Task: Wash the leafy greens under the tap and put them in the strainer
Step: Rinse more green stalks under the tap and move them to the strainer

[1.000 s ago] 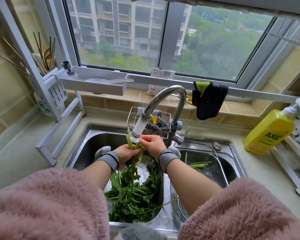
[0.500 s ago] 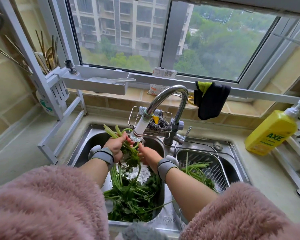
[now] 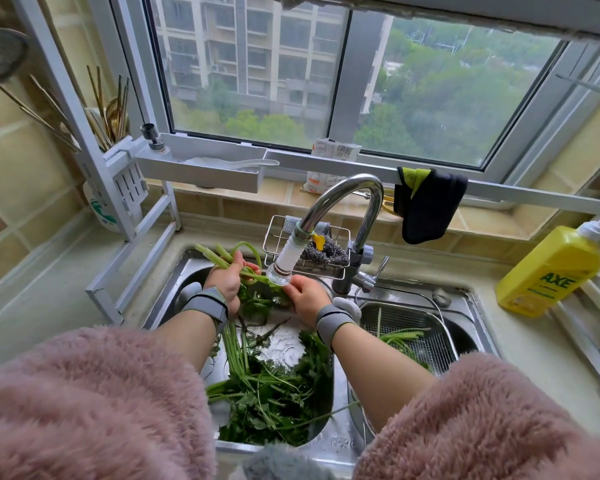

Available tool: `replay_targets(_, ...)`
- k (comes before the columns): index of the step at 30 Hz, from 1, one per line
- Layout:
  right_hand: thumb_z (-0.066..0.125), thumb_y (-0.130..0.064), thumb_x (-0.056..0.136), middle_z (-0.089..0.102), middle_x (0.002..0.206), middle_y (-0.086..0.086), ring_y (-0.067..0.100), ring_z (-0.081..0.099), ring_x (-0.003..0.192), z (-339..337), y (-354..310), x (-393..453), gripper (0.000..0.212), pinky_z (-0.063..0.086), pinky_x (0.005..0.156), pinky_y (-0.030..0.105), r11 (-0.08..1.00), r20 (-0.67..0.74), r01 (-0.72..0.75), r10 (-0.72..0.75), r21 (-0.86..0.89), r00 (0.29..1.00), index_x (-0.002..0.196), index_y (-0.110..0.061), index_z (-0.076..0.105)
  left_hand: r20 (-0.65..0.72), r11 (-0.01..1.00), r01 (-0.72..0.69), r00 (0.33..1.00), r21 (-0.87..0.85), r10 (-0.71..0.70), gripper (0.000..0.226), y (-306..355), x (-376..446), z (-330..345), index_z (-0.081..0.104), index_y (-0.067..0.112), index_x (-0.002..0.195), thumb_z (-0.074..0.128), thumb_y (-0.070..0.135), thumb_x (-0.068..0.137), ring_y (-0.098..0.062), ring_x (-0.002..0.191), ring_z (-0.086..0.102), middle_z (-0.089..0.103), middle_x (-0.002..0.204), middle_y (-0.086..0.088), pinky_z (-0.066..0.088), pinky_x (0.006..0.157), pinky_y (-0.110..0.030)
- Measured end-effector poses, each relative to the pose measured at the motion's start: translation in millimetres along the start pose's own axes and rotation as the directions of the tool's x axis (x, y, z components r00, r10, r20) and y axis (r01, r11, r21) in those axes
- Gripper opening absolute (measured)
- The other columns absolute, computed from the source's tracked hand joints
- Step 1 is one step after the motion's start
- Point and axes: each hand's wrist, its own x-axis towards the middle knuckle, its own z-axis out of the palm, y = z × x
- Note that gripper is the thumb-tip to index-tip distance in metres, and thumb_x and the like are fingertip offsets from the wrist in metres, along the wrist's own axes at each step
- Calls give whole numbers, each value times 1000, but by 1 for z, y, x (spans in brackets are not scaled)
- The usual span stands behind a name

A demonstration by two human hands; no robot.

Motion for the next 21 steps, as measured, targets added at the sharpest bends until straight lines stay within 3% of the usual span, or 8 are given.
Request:
replay_targets(2,48,-20,96,52,75,1,15,45,74,-3,-3,1,21,32,65,25,998,8,21,-20,-64,1000,77,-16,55,-17,1000,-7,1000,6,8,57,2,0,-1,64,12,61,40,51,94,-35,98,61,66,79,-10,46,97,-52)
replay_targets(5,50,-23,96,45,62,-5,8,37,55,-7,-6,0,29,29,52,20,997,80,51,-45,-65,996,67,-22,51,-18,1000,-21,1000,-23,20,55,5,1,-1,62,8,64,37,46,96,-27,81,62,68,67,-6,48,94,-47)
replay_targets(8,53,-22,95,53,66,-4,-1,45,47,-5,0,0,20,36,46,9,1000,181,14,-11,-16,983,100,-8,66,-46,995,-35,998,-98,31,55,9,4,-4,58,6,64,35,42,98,-18,62,62,64,47,1,56,71,-36)
replay_targets(10,54,-24,95,56,62,-5,-4,47,39,-5,7,-2,24,38,45,7,1000,214,-15,18,-16,977,102,-5,67,-90,990,-64,995,-123,53,55,17,5,-11,56,6,63,34,41,99,-13,52,61,62,43,2,55,53,-26)
replay_targets(13,52,-27,95,60,57,-10,-6,50,41,-8,18,-5,22,39,50,9,999,234,-48,51,-18,971,83,-15,66,-150,986,-113,984,-121,94,55,26,10,-23,56,8,61,35,44,98,-15,58,61,62,43,3,54,70,-36)
replay_targets(16,57,-24,92,61,66,-9,-7,50,41,-9,24,-9,14,36,45,5,995,281,-76,92,-67,955,90,-14,67,-197,985,-157,970,-72,141,55,32,15,-30,54,9,58,37,45,97,-18,65,59,62,42,5,49,86,-41)
replay_targets(19,60,-15,90,61,70,-9,0,54,61,-11,30,-8,17,46,70,17,989,309,-80,115,-123,944,101,-5,68,-240,980,-182,958,-75,160,56,37,18,-38,54,11,56,39,47,96,-23,75,61,63,43,5,47,95,-47)
replay_targets(21,59,-17,90,64,74,-6,6,54,65,-12,32,-9,10,47,74,26,988,304,-107,135,-107,943,92,-12,68,-270,978,-205,945,-48,184,57,40,19,-41,54,12,54,39,47,96,-28,86,59,64,50,1,45,98,-48)
